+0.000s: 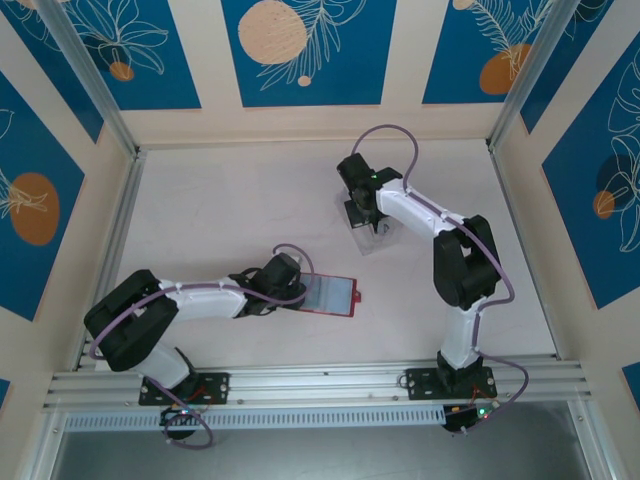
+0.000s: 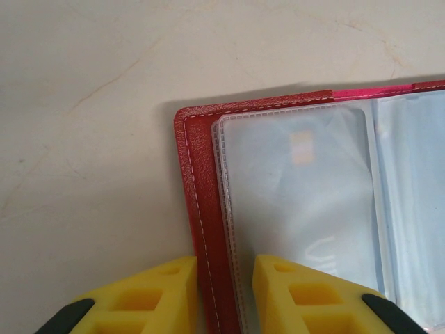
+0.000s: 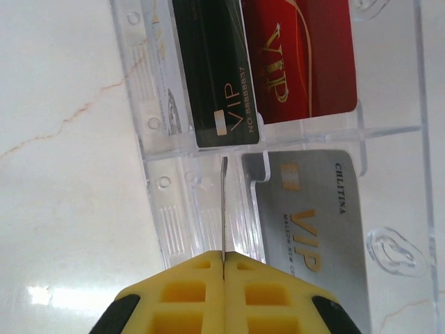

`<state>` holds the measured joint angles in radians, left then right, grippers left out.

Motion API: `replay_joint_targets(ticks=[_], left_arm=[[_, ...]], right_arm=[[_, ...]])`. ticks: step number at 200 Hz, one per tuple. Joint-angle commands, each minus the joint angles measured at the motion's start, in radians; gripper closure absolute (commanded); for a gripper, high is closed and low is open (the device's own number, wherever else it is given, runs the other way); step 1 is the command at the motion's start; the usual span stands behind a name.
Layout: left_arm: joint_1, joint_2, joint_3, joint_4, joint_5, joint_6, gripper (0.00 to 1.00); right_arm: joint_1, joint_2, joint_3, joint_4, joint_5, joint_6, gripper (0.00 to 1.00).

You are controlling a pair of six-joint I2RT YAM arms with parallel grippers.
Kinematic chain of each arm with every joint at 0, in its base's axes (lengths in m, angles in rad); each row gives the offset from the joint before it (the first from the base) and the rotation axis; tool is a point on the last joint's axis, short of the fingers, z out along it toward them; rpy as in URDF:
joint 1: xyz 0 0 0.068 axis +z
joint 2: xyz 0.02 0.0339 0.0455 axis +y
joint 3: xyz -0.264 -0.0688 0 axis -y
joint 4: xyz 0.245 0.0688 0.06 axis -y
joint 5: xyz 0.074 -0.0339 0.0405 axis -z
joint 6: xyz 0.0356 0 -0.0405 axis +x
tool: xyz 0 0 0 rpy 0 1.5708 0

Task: Put the credit cards into the card holder
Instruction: Pick up the credit card from the storage box.

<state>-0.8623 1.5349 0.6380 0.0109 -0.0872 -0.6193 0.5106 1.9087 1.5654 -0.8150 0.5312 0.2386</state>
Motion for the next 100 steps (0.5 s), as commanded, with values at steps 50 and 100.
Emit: replay_joint_targets(ticks=[50, 100], left_arm=[[-0.027, 0.047, -0.029, -0.015, 0.079, -0.008, 0.74], [-0.027, 0.048, -0.031, -0.014, 0.079, -0.011, 0.74]], right_arm=[[0.100, -0.311, -0.135, 0.042, -0.140, 0.081, 1.00], [0.152, -0.513, -0.526, 0.406, -0.425, 0.302, 1.00]])
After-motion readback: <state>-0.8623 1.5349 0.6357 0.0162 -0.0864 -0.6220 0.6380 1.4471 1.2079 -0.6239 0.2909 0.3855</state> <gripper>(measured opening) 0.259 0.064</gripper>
